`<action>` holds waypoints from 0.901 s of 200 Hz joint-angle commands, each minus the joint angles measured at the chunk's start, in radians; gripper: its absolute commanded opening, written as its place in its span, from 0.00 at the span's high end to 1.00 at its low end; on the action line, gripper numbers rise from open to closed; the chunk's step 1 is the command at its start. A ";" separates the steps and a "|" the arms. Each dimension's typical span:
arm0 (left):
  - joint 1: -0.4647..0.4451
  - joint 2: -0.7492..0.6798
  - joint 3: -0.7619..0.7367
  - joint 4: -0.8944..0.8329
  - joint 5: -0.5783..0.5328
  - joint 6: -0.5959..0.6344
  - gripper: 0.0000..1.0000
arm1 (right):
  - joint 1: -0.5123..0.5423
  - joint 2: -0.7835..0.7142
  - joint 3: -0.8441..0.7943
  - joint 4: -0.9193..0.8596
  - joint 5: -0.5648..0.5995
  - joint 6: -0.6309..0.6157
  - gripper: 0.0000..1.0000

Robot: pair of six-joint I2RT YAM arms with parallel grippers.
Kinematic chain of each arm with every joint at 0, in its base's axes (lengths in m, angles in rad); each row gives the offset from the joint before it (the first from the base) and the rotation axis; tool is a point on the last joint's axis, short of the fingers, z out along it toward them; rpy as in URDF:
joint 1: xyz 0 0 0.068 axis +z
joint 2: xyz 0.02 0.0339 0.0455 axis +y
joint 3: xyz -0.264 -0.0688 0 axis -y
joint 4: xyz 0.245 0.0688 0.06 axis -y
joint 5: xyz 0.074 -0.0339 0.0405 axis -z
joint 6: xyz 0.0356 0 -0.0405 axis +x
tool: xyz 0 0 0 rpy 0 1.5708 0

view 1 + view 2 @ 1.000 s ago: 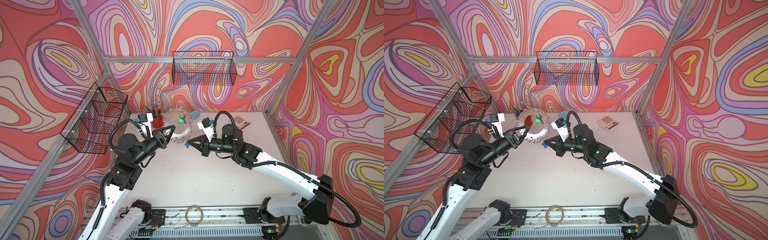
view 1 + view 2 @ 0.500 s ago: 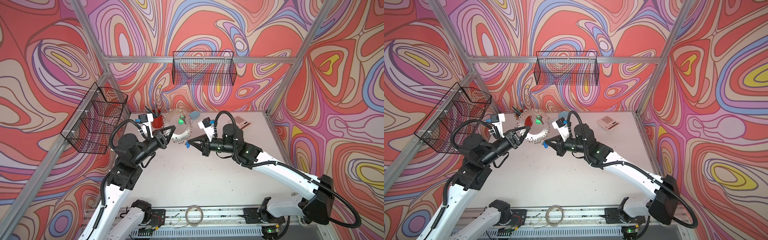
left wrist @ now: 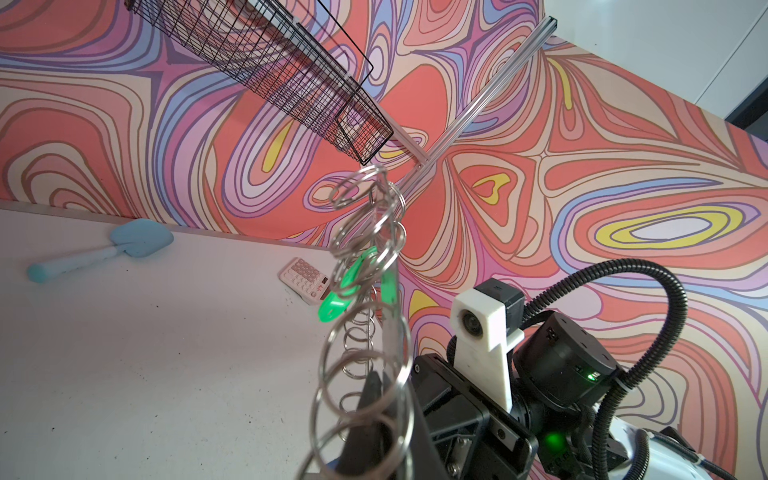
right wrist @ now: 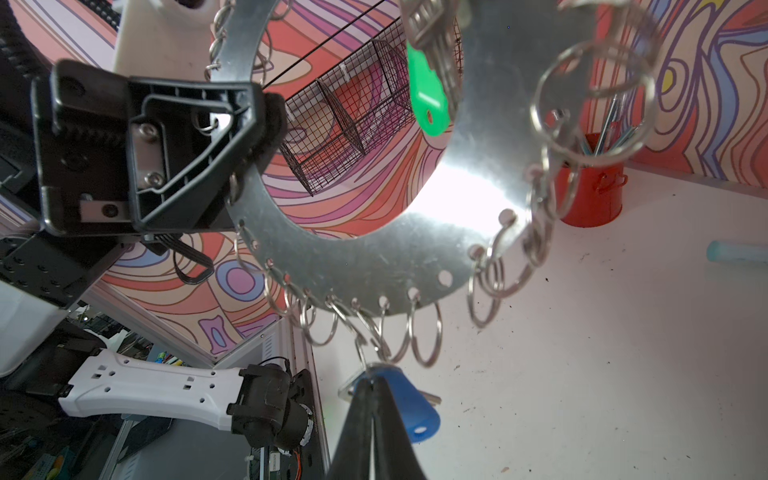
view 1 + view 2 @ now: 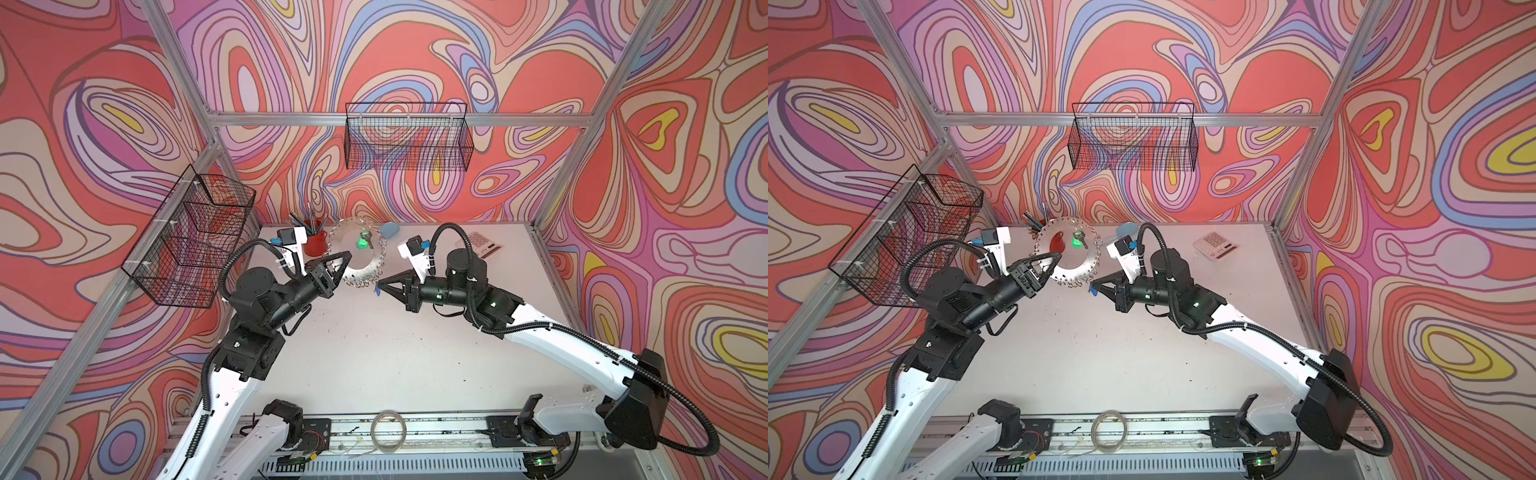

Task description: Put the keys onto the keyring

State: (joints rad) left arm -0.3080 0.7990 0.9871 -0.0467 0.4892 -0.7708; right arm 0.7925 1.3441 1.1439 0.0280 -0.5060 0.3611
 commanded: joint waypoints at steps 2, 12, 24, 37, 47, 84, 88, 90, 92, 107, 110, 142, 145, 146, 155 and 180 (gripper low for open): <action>-0.004 -0.020 -0.007 0.087 -0.001 -0.018 1.00 | -0.009 0.003 -0.026 0.044 -0.030 0.029 1.00; -0.004 -0.021 -0.007 0.089 -0.002 -0.019 1.00 | -0.009 0.004 -0.033 0.056 -0.036 0.036 1.00; -0.004 -0.021 -0.008 0.094 -0.003 -0.023 1.00 | -0.009 0.006 -0.040 0.071 -0.043 0.045 1.00; -0.005 -0.020 -0.009 0.099 -0.003 -0.027 1.00 | -0.009 0.008 -0.047 0.083 -0.051 0.054 1.00; -0.005 -0.020 -0.010 0.102 -0.002 -0.031 1.00 | -0.009 0.010 -0.048 0.090 -0.057 0.058 1.00; -0.005 -0.020 -0.013 0.116 -0.002 -0.047 1.00 | -0.009 0.024 -0.059 0.119 -0.073 0.079 1.00; -0.004 -0.020 -0.013 0.118 -0.002 -0.049 1.00 | -0.009 0.025 -0.062 0.123 -0.074 0.081 1.00; -0.005 -0.020 -0.013 0.118 -0.002 -0.050 1.00 | -0.011 0.025 -0.063 0.125 -0.074 0.081 1.00; -0.005 -0.020 -0.013 0.118 -0.002 -0.051 1.00 | -0.011 0.026 -0.064 0.127 -0.075 0.082 1.00; -0.004 -0.020 -0.018 0.127 0.000 -0.061 1.00 | -0.011 0.024 -0.073 0.148 -0.080 0.093 1.00; -0.005 -0.021 -0.019 0.128 -0.001 -0.063 1.00 | -0.011 0.025 -0.074 0.151 -0.081 0.095 1.00; -0.004 -0.020 -0.027 0.152 0.003 -0.085 1.00 | -0.018 0.026 -0.092 0.187 -0.089 0.114 1.00; -0.005 -0.018 -0.027 0.152 0.004 -0.085 1.00 | -0.018 0.026 -0.094 0.189 -0.090 0.116 1.00; -0.005 -0.019 -0.027 0.153 0.004 -0.086 1.00 | -0.018 0.026 -0.094 0.191 -0.090 0.117 1.00; -0.005 -0.020 -0.027 0.153 0.004 -0.086 1.00 | -0.018 0.026 -0.095 0.197 -0.092 0.119 1.00; -0.005 -0.026 -0.027 0.143 -0.006 -0.081 1.00 | -0.018 0.019 -0.087 0.188 -0.103 0.115 1.00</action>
State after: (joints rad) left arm -0.3080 0.7975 0.9627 0.0273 0.4889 -0.8421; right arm 0.7792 1.3647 1.0595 0.1844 -0.5869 0.4664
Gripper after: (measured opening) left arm 0.089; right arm 0.047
